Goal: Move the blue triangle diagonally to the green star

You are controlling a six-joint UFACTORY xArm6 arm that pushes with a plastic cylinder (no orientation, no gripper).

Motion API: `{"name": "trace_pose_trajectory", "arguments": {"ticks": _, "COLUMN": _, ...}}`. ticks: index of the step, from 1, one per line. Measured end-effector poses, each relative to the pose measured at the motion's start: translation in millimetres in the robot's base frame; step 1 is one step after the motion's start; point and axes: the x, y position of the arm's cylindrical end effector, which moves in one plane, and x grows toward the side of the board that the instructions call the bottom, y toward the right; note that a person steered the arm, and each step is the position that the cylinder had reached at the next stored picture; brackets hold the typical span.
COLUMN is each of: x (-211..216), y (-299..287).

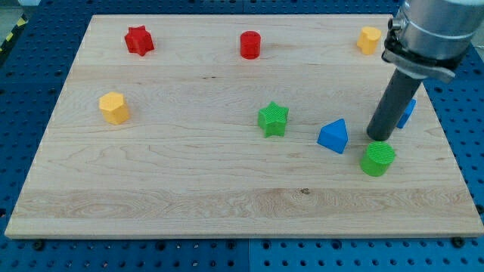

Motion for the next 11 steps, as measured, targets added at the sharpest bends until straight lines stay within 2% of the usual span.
{"name": "trace_pose_trajectory", "arguments": {"ticks": 1, "x": 2, "y": -79}}
{"name": "trace_pose_trajectory", "arguments": {"ticks": 2, "x": 2, "y": -106}}
{"name": "trace_pose_trajectory", "arguments": {"ticks": 4, "x": -14, "y": -58}}
{"name": "trace_pose_trajectory", "arguments": {"ticks": 5, "x": -16, "y": -95}}
{"name": "trace_pose_trajectory", "arguments": {"ticks": 7, "x": 9, "y": -186}}
{"name": "trace_pose_trajectory", "arguments": {"ticks": 9, "x": 6, "y": -170}}
{"name": "trace_pose_trajectory", "arguments": {"ticks": 11, "x": 30, "y": -209}}
